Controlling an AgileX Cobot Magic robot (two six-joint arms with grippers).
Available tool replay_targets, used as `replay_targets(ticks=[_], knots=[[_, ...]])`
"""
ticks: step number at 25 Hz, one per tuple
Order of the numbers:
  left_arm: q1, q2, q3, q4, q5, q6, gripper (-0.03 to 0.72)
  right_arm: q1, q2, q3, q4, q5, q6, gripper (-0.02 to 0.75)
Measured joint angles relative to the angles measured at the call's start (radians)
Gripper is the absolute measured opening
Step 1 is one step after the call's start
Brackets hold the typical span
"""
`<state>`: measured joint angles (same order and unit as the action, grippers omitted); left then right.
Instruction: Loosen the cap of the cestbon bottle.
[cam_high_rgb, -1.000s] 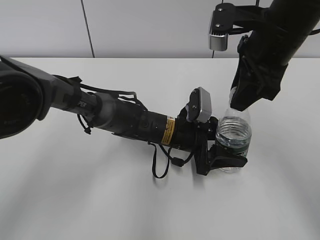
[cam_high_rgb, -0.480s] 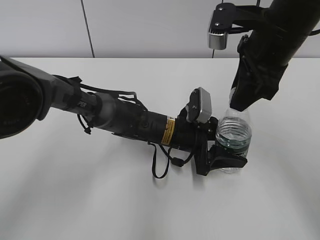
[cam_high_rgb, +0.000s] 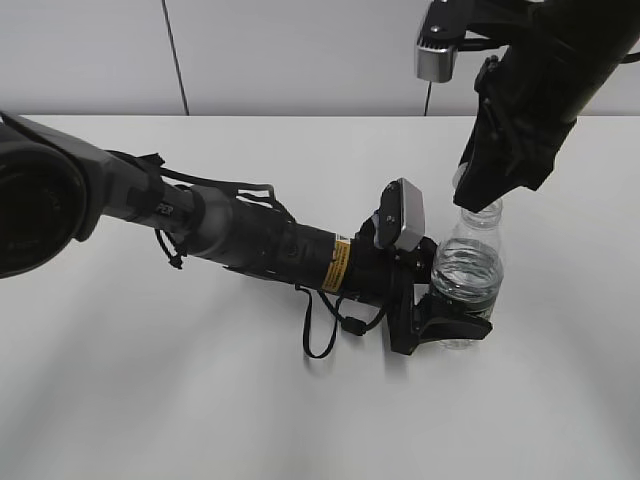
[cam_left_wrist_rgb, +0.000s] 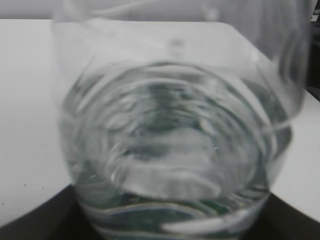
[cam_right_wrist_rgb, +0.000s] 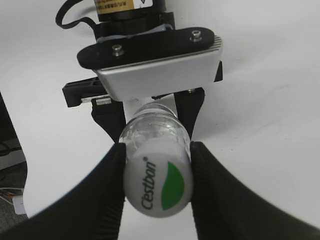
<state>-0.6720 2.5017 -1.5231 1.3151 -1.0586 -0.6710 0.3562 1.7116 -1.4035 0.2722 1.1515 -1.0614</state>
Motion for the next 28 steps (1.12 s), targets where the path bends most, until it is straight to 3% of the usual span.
replay_targets(ticks=[10,20,28], knots=[[0.0,0.0,0.0,0.001,0.0,0.0,0.499,0.0,-0.034,-0.001,0.002,-0.004,0.036,0.3],[0.0,0.0,0.0,0.001,0.001,0.0,0.499,-0.005,-0.119,-0.001,-0.104,0.001,0.314,0.3],[0.0,0.0,0.0,0.002,0.001,0.0,0.499,-0.136,-0.164,-0.001,-0.14,0.036,0.546,0.3]])
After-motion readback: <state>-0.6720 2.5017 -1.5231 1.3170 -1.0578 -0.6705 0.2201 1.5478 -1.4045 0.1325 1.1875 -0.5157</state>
